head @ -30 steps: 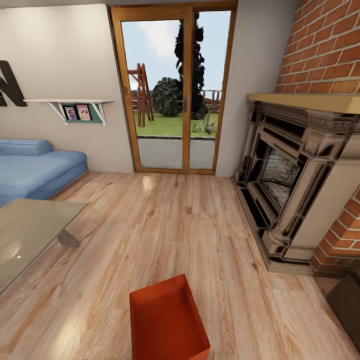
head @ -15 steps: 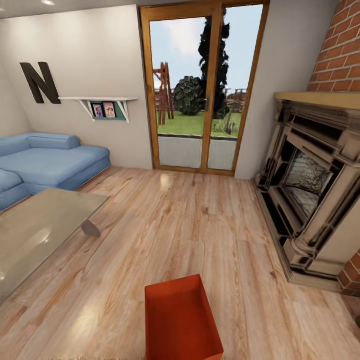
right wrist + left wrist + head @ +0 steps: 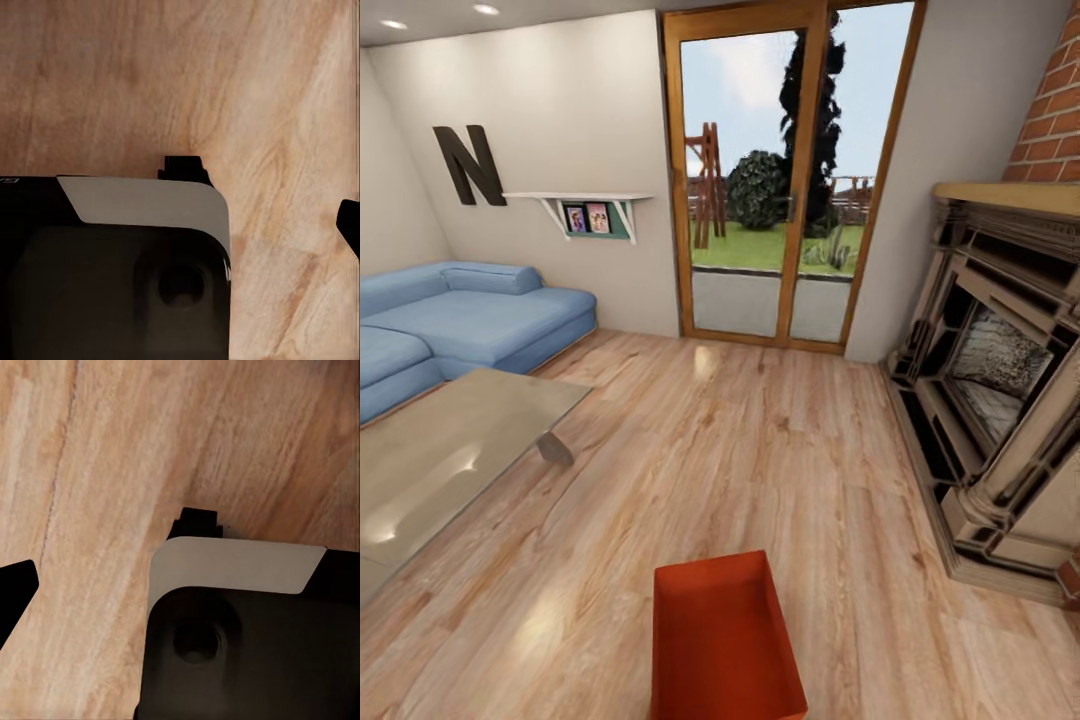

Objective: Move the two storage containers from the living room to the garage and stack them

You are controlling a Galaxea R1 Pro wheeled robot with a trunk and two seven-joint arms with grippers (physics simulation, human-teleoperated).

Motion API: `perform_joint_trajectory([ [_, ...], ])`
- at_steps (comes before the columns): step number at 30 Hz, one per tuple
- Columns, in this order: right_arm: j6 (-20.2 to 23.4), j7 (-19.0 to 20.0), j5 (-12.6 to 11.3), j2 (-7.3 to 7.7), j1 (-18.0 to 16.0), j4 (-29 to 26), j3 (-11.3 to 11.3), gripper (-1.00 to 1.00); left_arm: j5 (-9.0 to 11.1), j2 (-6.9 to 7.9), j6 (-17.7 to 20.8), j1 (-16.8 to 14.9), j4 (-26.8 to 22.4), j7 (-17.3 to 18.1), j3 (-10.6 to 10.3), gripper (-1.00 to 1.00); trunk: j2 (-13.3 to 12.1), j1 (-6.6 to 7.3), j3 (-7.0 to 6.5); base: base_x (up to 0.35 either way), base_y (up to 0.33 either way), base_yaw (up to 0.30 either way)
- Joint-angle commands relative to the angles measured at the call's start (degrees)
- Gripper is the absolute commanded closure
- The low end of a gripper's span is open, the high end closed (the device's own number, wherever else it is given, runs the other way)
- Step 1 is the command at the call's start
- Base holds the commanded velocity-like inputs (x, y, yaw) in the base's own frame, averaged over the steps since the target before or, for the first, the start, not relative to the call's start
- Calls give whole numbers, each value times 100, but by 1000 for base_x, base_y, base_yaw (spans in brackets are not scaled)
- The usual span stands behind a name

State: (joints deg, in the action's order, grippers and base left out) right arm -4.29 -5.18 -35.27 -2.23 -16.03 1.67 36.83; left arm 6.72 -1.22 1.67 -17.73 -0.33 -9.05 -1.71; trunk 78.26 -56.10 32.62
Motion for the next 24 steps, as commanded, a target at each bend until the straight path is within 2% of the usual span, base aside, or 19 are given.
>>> perform_joint_trajectory([
  [1,-28,0,-43,-5,-6,18,44,-100,57,-1,18,-3,-3,-18,-22,-100,3,0,5,0,-275,1],
  [11,-28,0,-42,-5,-6,18,44,-100,57,-1,18,-3,-9,-18,-22,-100,3,0,5,0,-234,0],
  [20,-21,0,-49,-5,-6,18,44,-100,61,-1,18,-3,-9,-18,-22,-100,3,0,5,0,-26,2],
  [24,-28,0,-42,-5,-6,18,44,-100,128,0,18,-3,-10,-18,-22,-100,3,0,21,0,-1,155],
])
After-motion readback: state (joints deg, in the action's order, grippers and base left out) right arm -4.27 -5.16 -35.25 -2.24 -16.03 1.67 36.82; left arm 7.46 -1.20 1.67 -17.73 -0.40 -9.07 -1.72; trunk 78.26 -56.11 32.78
